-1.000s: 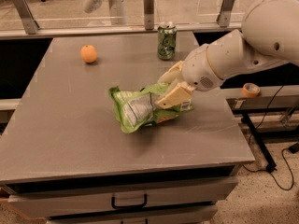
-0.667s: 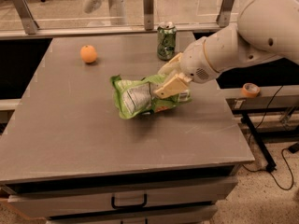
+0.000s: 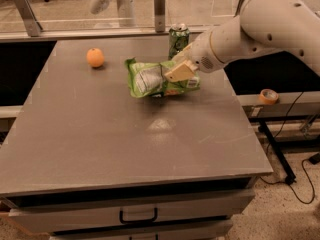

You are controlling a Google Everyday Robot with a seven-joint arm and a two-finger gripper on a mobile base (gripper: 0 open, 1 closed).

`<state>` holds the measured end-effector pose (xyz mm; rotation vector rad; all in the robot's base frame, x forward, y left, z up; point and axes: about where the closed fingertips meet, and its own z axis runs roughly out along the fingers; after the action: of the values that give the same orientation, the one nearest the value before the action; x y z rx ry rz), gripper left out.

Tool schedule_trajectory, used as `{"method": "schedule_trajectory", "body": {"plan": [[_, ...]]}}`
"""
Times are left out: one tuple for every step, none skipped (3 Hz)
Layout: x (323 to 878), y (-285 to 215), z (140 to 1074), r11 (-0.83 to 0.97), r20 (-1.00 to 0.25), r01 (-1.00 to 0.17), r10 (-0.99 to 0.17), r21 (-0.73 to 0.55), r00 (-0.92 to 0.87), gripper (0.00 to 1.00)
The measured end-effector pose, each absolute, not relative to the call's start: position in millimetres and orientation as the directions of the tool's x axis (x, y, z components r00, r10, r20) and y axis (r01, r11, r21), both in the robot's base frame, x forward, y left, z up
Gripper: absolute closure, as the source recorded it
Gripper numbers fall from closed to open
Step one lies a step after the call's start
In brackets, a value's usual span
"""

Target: Move green rice chip bag near orange

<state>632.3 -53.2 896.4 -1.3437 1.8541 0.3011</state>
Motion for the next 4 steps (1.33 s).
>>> {"method": "schedule_trajectory", "body": {"plan": [[668.9,-37.8,901.9,0.431,-0.726,-0.86,-0.679,-0.272,-0.111,1.0],[692.0,-17.7,896.9,0.447,-0.737,-0.857,-0.664,-0.257,-0.125,0.82],[706.0,-0.4,889.1,0.47,-0.75,-0.85,-0.645,-0.239,-0.146,0.58],[712.5,6.3,884.3,0.487,-0.753,-0.842,-0.638,-0.233,-0.161,0.36]]}}
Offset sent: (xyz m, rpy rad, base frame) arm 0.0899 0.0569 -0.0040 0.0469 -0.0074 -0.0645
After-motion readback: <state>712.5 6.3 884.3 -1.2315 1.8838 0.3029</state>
